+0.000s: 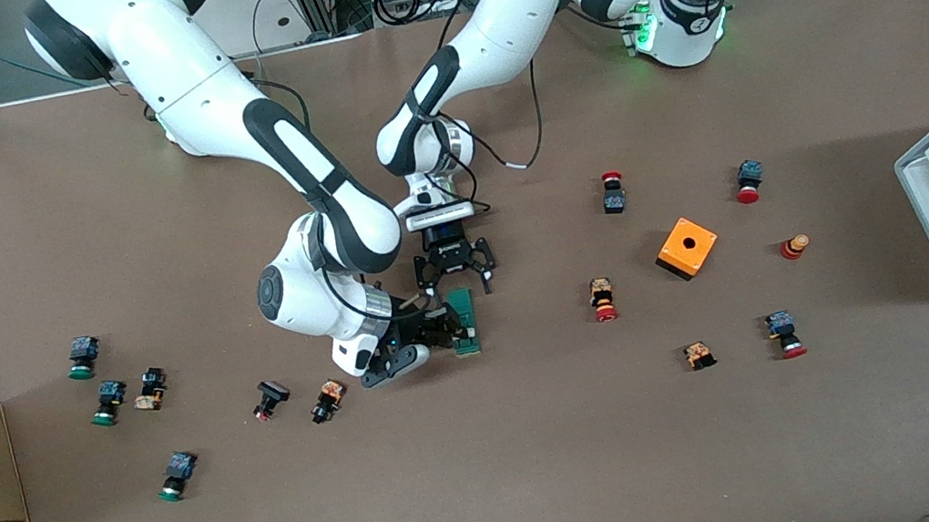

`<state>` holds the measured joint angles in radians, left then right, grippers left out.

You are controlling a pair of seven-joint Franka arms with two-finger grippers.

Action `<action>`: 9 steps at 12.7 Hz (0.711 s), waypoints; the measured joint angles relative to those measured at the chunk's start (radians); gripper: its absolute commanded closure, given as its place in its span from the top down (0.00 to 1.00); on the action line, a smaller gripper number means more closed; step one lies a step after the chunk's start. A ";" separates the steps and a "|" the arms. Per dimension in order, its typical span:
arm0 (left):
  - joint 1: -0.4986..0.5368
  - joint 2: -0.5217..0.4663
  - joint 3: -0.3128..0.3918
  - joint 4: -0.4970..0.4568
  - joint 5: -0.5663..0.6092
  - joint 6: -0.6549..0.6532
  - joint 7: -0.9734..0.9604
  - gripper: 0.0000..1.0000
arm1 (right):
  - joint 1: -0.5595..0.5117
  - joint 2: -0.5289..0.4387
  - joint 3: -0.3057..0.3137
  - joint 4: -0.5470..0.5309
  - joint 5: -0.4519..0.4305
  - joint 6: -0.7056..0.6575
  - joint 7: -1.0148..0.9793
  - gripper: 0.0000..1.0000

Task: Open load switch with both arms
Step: 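Hold the white handle raised above the switch with the right gripper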

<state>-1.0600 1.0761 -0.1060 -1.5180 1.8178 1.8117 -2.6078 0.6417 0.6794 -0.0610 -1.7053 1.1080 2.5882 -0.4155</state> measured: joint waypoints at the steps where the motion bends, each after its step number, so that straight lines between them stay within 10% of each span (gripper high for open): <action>1: 0.000 0.000 0.000 0.000 0.000 0.000 0.000 1.00 | 0.000 0.000 0.001 0.000 0.000 0.001 0.000 0.36; 9: 0.000 0.000 0.000 0.000 0.000 0.000 0.000 1.00 | 0.006 0.001 0.002 0.000 0.000 0.020 0.000 0.32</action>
<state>-1.0601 1.0762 -0.1060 -1.5180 1.8179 1.8116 -2.6078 0.6478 0.6807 -0.0586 -1.7052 1.1080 2.6078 -0.4154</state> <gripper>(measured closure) 0.000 0.678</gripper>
